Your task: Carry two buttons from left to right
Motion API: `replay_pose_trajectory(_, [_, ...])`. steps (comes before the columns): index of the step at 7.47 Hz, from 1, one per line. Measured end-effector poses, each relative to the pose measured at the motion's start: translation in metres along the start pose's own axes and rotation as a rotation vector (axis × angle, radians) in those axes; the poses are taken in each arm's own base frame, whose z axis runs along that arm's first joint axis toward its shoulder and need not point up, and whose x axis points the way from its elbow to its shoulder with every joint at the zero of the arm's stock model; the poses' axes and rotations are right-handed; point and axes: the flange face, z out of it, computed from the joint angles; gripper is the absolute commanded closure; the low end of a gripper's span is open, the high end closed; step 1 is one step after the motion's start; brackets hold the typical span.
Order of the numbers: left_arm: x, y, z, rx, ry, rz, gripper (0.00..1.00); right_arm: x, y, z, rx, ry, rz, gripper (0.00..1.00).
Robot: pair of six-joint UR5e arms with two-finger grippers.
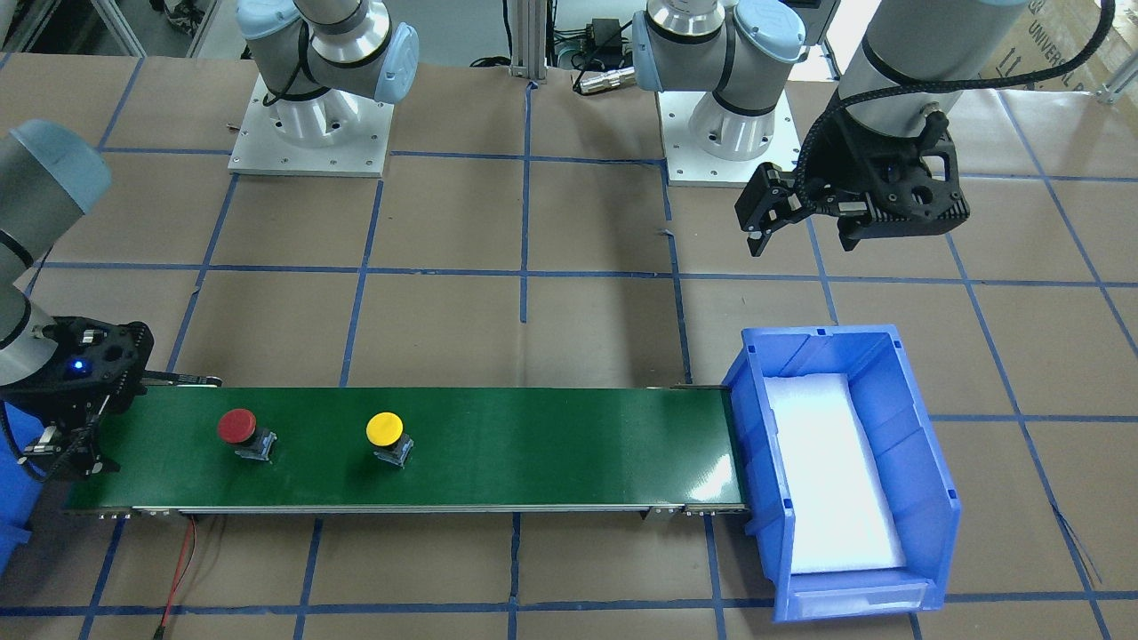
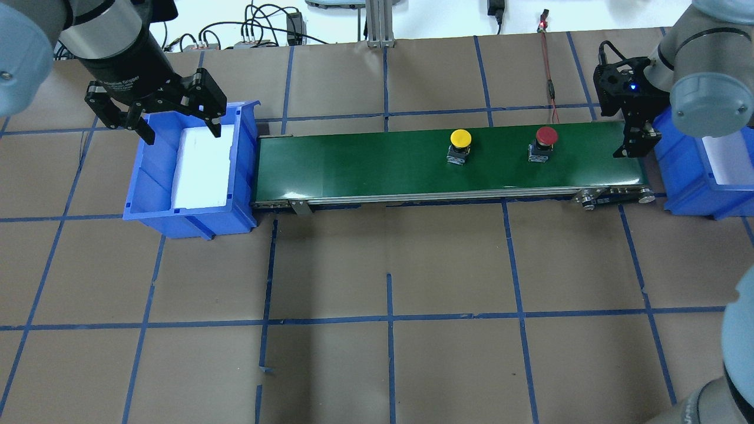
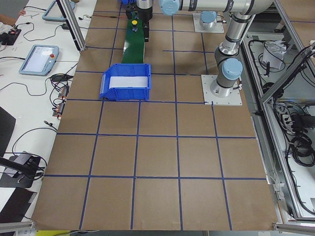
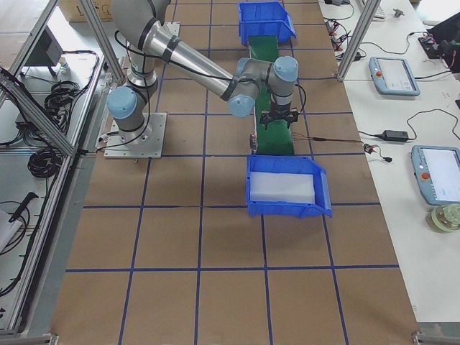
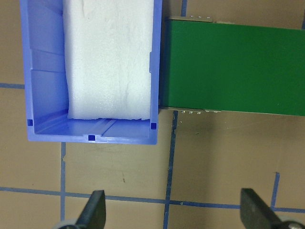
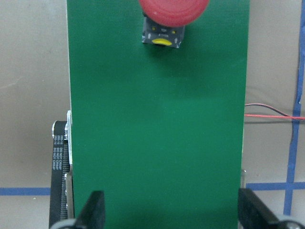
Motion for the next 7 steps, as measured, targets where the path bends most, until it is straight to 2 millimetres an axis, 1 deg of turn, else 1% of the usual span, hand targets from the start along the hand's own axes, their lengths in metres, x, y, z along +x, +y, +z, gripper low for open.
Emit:
replay_pose_trajectory(6, [-0.0004,0.0043,0.0005,-0.001,-0.002,0.0,0.0,0.0003,-0.0005,-0.0016,0.0,0.004,0.002,0.03])
replay_pose_trajectory(7, [-0.0004,0.0051,0.0014,-0.003,-0.002,0.0,0.0,0.0007,-0.0039,-0.0019,0.001,0.005,0.0,0.03])
